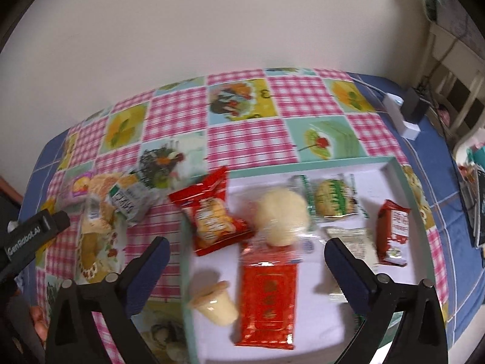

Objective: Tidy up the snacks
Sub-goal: 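Move both grippers back over the remaining snack pile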

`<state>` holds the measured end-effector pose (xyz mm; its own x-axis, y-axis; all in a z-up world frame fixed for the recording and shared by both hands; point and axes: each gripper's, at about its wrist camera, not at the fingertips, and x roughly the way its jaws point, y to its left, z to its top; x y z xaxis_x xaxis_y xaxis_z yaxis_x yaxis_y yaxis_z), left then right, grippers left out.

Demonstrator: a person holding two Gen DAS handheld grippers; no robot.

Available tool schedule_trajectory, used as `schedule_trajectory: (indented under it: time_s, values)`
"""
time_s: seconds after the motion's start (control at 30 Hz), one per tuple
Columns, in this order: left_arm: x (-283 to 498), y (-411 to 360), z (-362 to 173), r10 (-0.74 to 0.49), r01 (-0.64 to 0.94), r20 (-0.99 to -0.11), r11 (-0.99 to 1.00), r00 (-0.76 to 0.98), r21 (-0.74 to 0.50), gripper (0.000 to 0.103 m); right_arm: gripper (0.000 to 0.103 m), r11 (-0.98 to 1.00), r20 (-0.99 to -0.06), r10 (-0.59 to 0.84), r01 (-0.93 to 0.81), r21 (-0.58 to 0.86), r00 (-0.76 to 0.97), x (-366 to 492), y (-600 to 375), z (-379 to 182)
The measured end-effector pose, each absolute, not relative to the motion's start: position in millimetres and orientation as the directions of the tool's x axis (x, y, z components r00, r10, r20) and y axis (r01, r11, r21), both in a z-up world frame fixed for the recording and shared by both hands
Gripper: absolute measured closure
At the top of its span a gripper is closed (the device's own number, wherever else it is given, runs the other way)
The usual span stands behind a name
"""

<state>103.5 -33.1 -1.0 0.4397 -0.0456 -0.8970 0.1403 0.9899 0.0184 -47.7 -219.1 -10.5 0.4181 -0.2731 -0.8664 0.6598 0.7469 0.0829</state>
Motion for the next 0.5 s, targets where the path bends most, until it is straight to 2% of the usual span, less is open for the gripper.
schedule_trajectory:
  time_s: [0.27,0.5]
  values:
    - [118,6,5,0.008,0.045,-0.894,0.998,0.449,0.032,0.006,0.0,0.82,-0.856,-0.235,0.567,0.08,0.46,-26,-180,-11]
    - [124,20,7,-0.005,0.024,-0.892,1.0,0.453,0.007,0.006,0.0,0.842,-0.86,-0.228,0.536,0.062,0.457,-8,-163,-16]
